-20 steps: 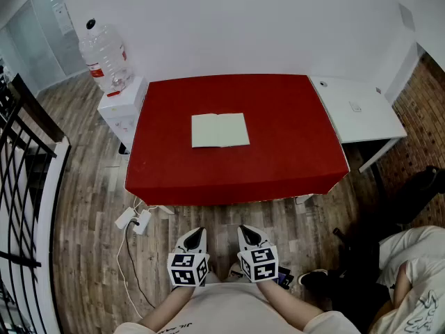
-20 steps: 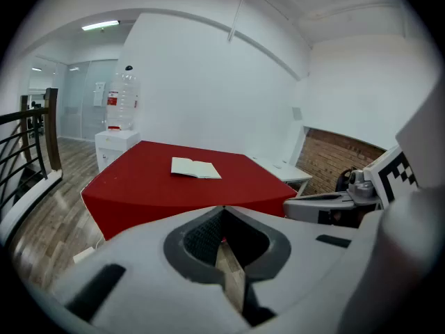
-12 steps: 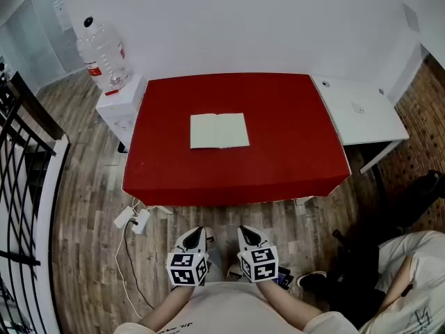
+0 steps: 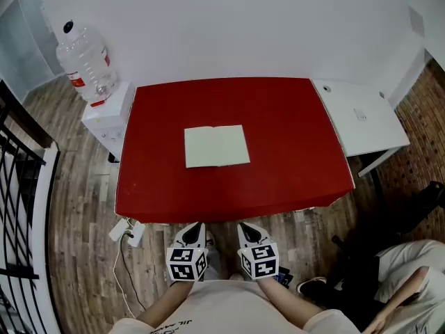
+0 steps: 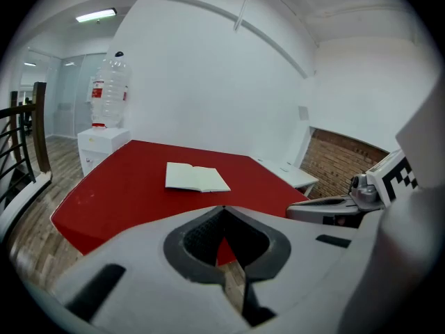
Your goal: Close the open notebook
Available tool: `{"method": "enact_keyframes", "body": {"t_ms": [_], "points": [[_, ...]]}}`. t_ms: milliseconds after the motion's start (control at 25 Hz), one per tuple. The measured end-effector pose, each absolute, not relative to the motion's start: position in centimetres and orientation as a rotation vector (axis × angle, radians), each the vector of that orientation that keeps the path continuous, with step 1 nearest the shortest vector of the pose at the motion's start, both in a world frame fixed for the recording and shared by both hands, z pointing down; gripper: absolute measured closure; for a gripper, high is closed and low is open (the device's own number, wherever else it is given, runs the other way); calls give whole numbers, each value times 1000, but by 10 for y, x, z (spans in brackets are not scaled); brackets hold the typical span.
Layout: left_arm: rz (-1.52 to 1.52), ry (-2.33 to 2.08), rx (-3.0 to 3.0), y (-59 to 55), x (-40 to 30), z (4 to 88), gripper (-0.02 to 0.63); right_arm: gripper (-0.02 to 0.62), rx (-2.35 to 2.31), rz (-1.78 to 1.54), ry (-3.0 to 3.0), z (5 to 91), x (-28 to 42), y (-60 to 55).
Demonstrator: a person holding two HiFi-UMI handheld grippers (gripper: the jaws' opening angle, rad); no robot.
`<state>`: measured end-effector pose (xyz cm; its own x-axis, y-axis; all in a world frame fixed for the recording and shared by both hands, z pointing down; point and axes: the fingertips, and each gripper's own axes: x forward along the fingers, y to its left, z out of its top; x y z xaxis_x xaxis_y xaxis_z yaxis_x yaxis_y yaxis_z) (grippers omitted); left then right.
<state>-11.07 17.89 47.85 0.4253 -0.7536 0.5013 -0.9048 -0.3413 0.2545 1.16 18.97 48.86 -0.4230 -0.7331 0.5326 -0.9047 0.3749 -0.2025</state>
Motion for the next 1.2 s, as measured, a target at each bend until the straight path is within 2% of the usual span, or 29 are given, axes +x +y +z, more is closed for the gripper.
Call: {"method": "enact_keyframes", "body": {"t_ms": [440, 1200], "points": [[442, -1335, 2251, 58, -137, 470, 600, 591, 1482, 661, -2255, 480, -20, 71], [426, -1367, 2210, -3, -130, 462, 600, 591, 1423, 627, -2276, 464, -17, 1]]}}
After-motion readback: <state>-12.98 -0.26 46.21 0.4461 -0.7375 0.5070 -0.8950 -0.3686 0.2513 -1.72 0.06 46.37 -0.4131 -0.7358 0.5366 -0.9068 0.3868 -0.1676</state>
